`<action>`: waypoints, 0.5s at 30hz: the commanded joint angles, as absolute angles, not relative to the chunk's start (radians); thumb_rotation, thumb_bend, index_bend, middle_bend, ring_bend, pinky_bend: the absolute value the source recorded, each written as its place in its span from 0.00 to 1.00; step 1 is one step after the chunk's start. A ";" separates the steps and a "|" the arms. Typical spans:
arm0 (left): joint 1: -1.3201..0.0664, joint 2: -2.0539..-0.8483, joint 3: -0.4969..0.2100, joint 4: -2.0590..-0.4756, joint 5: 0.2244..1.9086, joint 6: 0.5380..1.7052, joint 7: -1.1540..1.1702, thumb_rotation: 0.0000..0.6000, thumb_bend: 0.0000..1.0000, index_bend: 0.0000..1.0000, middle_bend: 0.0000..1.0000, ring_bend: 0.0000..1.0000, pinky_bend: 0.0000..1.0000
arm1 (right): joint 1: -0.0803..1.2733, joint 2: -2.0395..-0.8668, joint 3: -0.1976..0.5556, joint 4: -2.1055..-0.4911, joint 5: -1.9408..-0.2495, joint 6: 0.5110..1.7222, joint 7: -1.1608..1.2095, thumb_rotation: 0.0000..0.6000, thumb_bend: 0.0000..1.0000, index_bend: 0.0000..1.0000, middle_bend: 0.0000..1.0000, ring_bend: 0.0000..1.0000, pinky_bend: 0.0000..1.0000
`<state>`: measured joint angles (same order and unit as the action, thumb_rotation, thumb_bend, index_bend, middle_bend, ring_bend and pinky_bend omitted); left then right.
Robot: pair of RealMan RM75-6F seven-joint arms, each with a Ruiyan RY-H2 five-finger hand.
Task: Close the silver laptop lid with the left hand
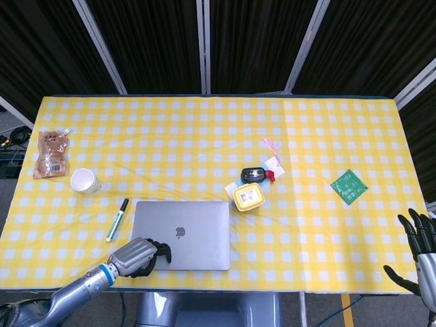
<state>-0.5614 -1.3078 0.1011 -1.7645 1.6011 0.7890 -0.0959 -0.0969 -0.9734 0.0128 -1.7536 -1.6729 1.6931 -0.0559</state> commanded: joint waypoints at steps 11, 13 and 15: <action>-0.530 -1.265 0.070 -1.794 1.634 0.962 -0.124 1.00 1.00 0.36 0.24 0.27 0.14 | -0.101 -0.966 0.013 -1.753 -1.677 1.706 -0.037 1.00 0.00 0.06 0.00 0.00 0.00; -0.489 -1.204 0.051 -1.832 1.668 1.091 -0.124 1.00 0.98 0.31 0.20 0.16 0.06 | -0.103 -0.964 0.012 -1.753 -1.681 1.711 -0.034 1.00 0.00 0.06 0.00 0.00 0.00; -0.446 -1.167 0.041 -1.855 1.678 1.190 -0.097 1.00 0.78 0.21 0.09 0.05 0.01 | -0.104 -0.963 0.011 -1.754 -1.684 1.714 -0.032 1.00 0.00 0.06 0.00 0.00 0.00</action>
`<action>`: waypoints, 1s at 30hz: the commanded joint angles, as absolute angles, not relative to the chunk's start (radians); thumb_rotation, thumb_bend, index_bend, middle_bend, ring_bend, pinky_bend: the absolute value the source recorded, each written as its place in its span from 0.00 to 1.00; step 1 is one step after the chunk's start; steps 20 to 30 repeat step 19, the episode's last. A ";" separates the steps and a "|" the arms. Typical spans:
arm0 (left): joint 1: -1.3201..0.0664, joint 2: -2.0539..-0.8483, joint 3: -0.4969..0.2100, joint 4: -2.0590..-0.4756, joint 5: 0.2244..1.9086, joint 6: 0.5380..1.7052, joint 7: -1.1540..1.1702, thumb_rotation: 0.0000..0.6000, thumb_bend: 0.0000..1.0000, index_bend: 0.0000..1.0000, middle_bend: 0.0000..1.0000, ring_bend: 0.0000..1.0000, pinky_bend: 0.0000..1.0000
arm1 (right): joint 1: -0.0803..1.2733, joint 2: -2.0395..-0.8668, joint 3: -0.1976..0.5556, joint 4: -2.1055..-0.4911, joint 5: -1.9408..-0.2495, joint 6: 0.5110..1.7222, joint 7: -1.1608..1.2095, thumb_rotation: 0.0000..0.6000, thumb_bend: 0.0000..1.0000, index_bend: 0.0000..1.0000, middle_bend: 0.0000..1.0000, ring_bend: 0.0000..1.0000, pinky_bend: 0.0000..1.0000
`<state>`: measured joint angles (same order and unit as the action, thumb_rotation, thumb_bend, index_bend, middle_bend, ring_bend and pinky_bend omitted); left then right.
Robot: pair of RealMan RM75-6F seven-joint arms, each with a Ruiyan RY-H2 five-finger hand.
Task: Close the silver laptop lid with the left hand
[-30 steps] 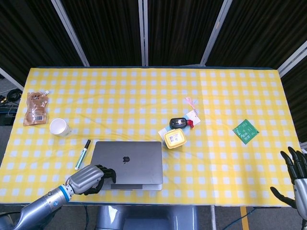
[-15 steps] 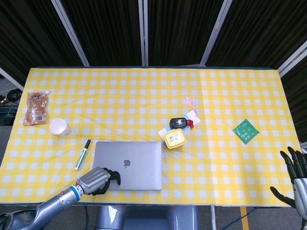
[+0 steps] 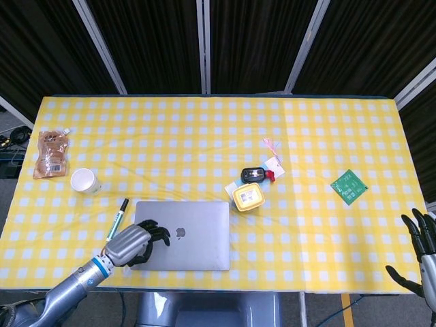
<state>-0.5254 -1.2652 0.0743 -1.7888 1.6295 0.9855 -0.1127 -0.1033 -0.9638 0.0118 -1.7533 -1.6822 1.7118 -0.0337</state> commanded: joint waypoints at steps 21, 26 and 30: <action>-0.101 -1.023 0.114 -1.924 1.608 1.604 0.137 1.00 0.00 0.00 0.00 0.00 0.00 | -0.108 -0.970 0.006 -1.747 -1.703 1.721 -0.047 1.00 0.00 0.06 0.00 0.00 0.00; -0.101 -1.023 0.114 -1.924 1.608 1.604 0.137 1.00 0.00 0.00 0.00 0.00 0.00 | -0.108 -0.970 0.006 -1.747 -1.703 1.721 -0.047 1.00 0.00 0.06 0.00 0.00 0.00; -0.101 -1.023 0.114 -1.924 1.608 1.604 0.137 1.00 0.00 0.00 0.00 0.00 0.00 | -0.108 -0.970 0.006 -1.747 -1.703 1.721 -0.047 1.00 0.00 0.06 0.00 0.00 0.00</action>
